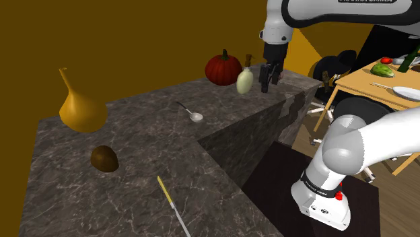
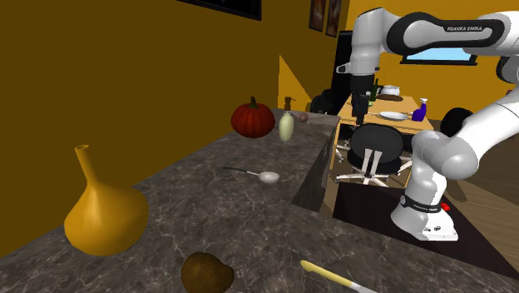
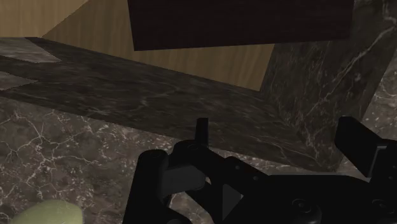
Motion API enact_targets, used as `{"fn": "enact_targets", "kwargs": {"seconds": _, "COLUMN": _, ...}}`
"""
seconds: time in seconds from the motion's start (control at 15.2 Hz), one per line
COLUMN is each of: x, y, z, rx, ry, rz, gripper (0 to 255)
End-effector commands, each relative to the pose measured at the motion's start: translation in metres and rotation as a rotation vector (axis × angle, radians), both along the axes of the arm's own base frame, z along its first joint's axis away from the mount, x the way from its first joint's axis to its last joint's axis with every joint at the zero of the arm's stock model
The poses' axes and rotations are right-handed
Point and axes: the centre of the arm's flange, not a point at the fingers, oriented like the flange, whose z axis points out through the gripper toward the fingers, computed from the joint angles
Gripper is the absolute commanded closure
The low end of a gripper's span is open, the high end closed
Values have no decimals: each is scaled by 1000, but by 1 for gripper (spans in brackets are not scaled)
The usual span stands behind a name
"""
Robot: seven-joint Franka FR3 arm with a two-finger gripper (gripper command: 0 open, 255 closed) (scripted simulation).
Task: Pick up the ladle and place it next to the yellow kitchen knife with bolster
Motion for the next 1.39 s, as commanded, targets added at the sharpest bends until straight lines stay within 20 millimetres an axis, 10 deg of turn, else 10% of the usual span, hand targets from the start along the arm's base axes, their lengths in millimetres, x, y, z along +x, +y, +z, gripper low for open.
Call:
{"fn": "enact_targets", "kwargs": {"seconds": 0.0, "x": 0, "y": 0, "z": 0, "rx": 0, "ry": 0, "rz": 0, "gripper": 0}}
{"fn": "enact_targets", "kwargs": {"seconds": 1.32, "x": 222, "y": 30, "z": -124, "rx": 63, "ry": -44, "rz": -152, "gripper": 0}}
